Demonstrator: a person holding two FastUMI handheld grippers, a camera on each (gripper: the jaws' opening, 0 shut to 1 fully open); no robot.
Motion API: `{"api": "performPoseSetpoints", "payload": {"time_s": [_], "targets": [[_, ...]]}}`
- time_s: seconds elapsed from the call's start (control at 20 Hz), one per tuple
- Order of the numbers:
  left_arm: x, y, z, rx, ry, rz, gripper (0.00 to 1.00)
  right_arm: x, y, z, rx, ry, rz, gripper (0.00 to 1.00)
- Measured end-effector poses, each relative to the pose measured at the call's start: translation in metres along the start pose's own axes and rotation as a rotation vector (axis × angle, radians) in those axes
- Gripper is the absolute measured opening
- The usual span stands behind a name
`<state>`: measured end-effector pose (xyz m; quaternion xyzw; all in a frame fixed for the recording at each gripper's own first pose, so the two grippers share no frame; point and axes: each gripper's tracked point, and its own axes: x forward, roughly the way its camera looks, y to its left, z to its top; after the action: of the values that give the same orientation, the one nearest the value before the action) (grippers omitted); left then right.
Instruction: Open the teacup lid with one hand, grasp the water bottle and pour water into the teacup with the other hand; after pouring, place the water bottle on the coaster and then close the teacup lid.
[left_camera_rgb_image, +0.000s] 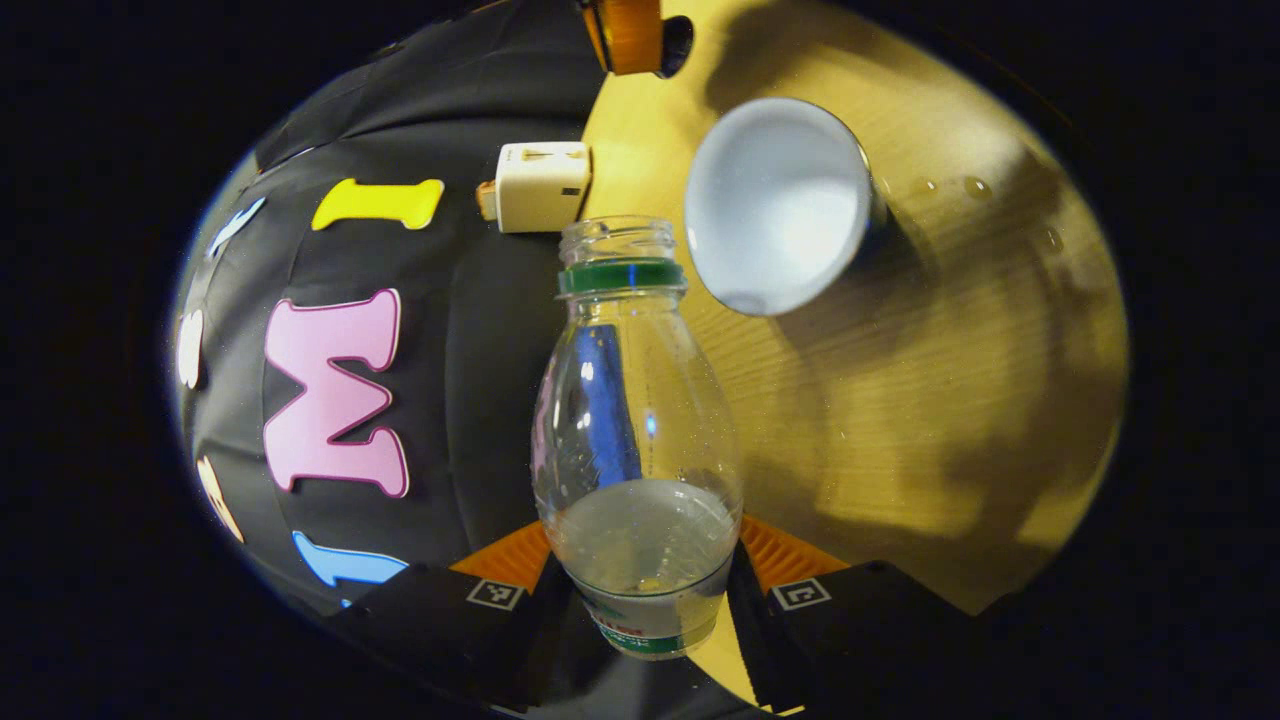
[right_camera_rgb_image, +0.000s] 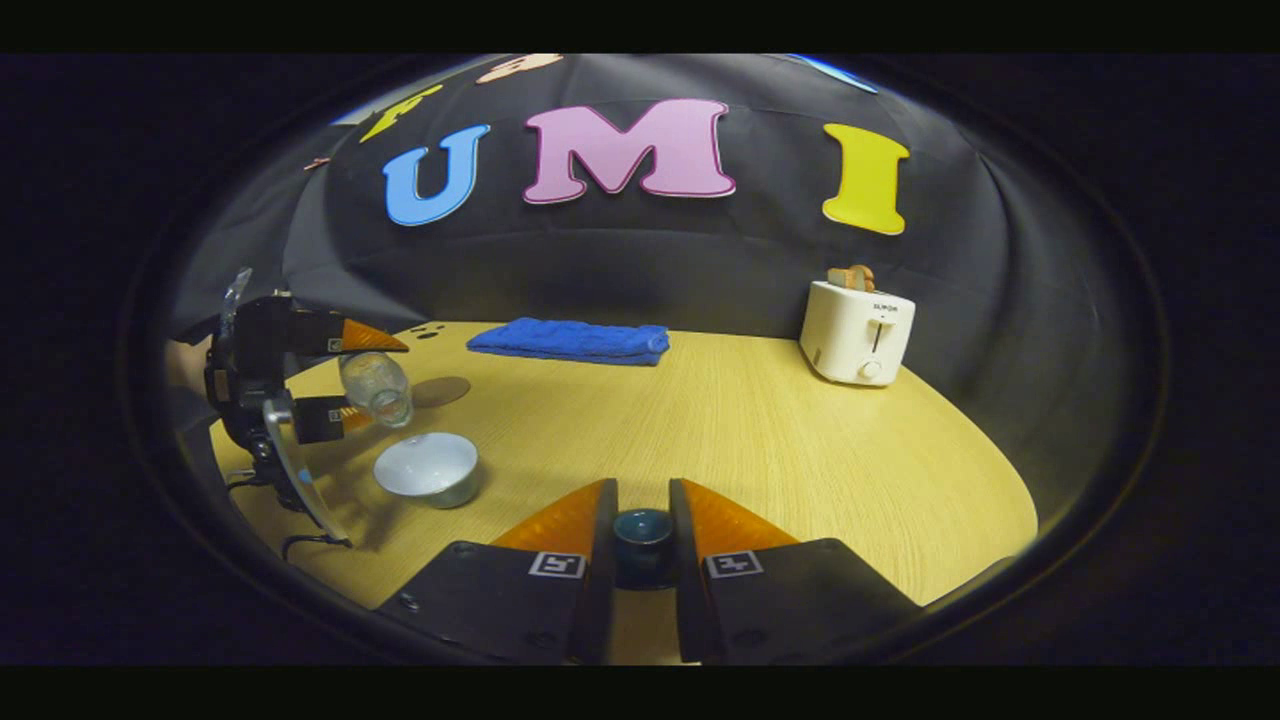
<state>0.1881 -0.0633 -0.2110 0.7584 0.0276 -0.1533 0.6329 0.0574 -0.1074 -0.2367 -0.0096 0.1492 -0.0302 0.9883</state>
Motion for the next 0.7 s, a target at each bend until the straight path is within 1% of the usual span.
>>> {"api": "performPoseSetpoints", "payload": {"time_s": [0.1, 0.15, 0.3, 0.35, 0.4, 0.5, 0.55, 0.6, 0.7], "targets": [[0.001, 0.003, -0.001, 0.056, -0.003, 0.006, 0.75, 0.000, 0.001, -0.003, -0.002, 0.007, 0.002, 0.33], [0.001, 0.004, -0.001, 0.074, -0.008, 0.010, 0.74, -0.001, 0.002, -0.004, 0.002, 0.008, 0.004, 0.29], [0.002, 0.006, 0.004, 0.112, -0.020, 0.015, 0.75, -0.003, 0.003, -0.008, 0.009, 0.011, 0.004, 0.29], [0.002, 0.008, 0.005, 0.129, -0.023, 0.020, 0.75, -0.004, 0.004, -0.009, 0.012, 0.012, 0.003, 0.24], [0.002, 0.010, 0.006, 0.145, -0.027, 0.024, 0.75, -0.005, 0.005, -0.009, 0.014, 0.015, 0.003, 0.33], [0.002, 0.013, 0.005, 0.177, -0.027, 0.027, 0.75, -0.008, 0.006, -0.011, 0.018, 0.014, 0.005, 0.33], [0.002, 0.015, 0.004, 0.193, -0.026, 0.026, 0.75, -0.010, 0.006, -0.011, 0.018, 0.014, 0.006, 0.24], [0.002, 0.016, 0.002, 0.211, -0.022, 0.025, 0.75, -0.011, 0.006, -0.011, 0.018, 0.017, 0.008, 0.32], [0.001, 0.020, 0.000, 0.249, -0.026, 0.035, 0.75, -0.012, 0.007, -0.011, 0.020, 0.019, 0.010, 0.32]]}}
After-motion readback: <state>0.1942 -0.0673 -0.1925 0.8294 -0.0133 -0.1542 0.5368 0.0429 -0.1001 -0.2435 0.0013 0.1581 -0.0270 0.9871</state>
